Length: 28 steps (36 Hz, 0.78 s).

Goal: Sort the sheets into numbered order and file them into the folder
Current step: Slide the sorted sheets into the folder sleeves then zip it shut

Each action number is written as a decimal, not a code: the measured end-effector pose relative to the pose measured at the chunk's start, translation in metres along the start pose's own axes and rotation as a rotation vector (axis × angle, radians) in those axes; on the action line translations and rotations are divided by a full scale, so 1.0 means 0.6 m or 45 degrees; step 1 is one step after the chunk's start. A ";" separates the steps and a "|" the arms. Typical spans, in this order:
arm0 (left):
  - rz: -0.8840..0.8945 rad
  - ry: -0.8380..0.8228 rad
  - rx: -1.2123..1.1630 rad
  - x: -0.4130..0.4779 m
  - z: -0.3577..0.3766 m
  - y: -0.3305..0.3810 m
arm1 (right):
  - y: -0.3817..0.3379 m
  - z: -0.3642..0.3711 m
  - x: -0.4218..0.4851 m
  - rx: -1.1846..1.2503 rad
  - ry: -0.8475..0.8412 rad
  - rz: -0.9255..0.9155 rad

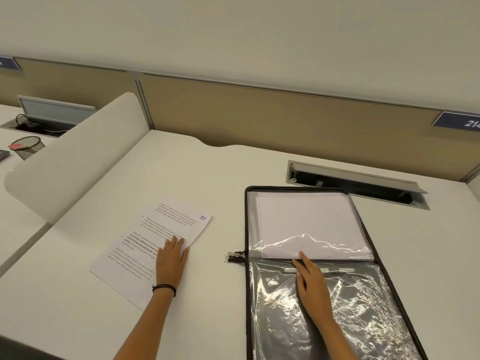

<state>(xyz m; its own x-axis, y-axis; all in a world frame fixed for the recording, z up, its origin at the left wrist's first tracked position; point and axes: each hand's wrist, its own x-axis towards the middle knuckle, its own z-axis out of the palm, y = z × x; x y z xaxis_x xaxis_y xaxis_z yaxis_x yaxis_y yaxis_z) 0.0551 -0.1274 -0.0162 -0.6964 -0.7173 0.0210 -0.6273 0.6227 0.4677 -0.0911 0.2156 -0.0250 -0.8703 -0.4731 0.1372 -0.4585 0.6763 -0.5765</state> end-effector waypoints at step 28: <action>0.397 0.150 0.084 -0.031 -0.014 0.069 | -0.041 -0.079 -0.004 0.584 -0.172 0.333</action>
<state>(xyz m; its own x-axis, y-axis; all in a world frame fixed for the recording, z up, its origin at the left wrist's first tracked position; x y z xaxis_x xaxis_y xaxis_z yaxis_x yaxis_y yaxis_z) 0.0449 -0.0907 0.0104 -0.8158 -0.5178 0.2578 -0.4143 0.8340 0.3644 -0.0864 0.2266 0.0271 -0.9003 -0.4104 -0.1452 -0.0777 0.4798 -0.8739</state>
